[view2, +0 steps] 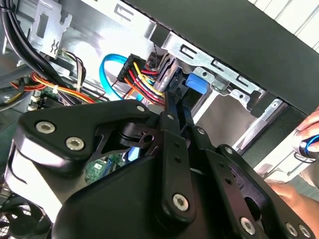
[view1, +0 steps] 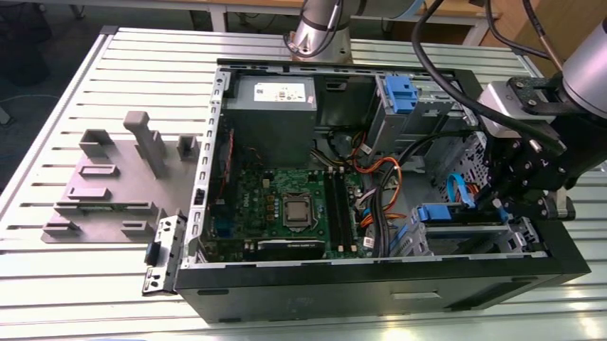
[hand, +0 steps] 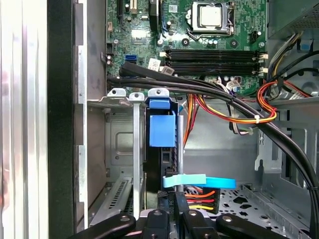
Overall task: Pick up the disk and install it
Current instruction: 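Insert the second disk wire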
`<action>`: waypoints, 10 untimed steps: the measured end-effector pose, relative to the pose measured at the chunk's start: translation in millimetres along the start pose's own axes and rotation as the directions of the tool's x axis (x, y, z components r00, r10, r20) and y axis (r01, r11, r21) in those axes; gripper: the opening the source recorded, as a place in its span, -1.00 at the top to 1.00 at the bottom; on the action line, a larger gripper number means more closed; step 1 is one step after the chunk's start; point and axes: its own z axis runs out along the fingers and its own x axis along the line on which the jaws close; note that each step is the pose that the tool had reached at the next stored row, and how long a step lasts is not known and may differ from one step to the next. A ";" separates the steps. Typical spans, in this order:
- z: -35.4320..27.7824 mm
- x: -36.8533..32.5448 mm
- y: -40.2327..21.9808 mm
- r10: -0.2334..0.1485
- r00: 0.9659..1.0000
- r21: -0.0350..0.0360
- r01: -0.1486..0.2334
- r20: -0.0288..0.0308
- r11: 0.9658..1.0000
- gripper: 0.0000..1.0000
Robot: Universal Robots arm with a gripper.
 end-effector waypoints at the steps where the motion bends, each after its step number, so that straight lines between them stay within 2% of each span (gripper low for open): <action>1: 0.1 -0.1 0.0 0.000 1.000 0.000 0.000 0.000 1.000 0.65; 10: 4.3 -0.2 0.1 0.000 1.000 0.000 0.000 -0.001 1.000 0.65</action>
